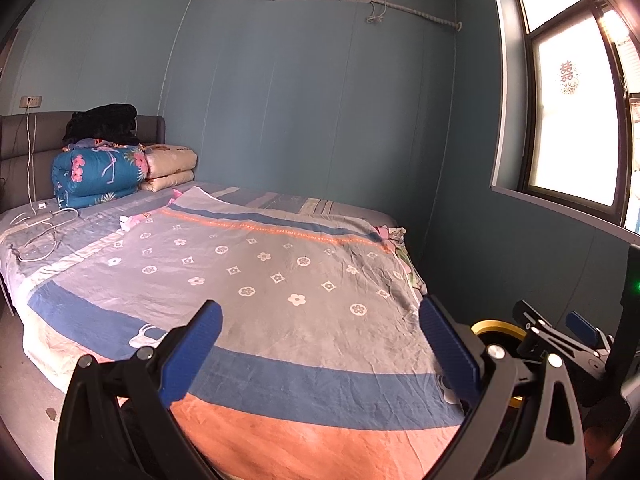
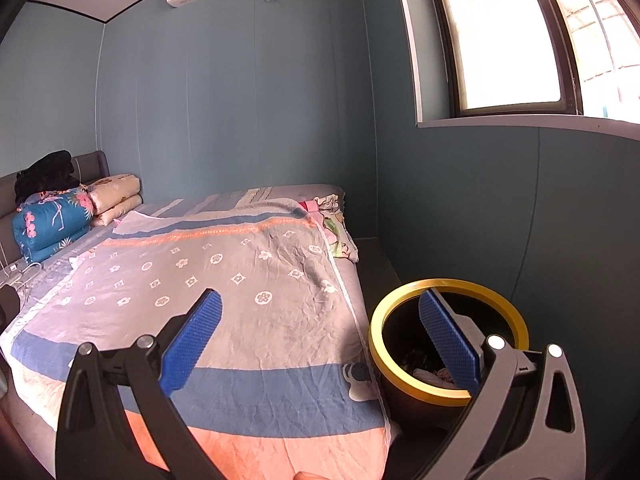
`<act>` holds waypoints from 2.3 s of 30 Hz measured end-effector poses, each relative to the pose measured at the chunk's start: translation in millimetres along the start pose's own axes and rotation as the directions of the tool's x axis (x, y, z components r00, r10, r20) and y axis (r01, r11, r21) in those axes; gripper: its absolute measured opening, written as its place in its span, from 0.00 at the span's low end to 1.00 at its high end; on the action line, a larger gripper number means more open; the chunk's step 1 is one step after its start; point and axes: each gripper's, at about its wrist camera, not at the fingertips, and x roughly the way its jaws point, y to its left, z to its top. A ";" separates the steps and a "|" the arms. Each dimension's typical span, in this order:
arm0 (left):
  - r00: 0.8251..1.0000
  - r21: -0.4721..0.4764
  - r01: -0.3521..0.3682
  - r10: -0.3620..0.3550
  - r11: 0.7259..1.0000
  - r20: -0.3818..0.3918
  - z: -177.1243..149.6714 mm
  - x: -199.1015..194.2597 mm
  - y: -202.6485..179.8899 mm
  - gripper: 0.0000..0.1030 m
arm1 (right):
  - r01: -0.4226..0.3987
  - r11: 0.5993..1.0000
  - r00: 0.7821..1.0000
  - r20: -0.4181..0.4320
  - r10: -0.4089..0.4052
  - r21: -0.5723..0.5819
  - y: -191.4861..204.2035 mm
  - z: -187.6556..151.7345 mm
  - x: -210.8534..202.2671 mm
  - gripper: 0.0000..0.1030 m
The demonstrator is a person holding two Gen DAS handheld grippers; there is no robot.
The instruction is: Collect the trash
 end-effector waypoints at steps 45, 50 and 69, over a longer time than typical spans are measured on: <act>0.999 -0.026 0.019 -0.020 0.999 -0.041 -10.3 14.6 -1.8 0.92 | 0.013 1.000 0.998 -0.064 -0.013 0.003 1.1 -13.0 17.9 0.92; 0.999 -0.025 0.021 -0.022 0.999 -0.045 -10.3 16.0 -1.5 0.92 | 0.016 1.000 0.998 -0.069 -0.015 0.005 0.5 -14.5 19.3 0.92; 0.998 -0.025 0.024 -0.025 0.999 -0.054 -12.4 17.5 -4.0 0.92 | 0.022 1.000 0.996 -0.085 -0.022 0.010 -1.2 -16.2 22.3 0.92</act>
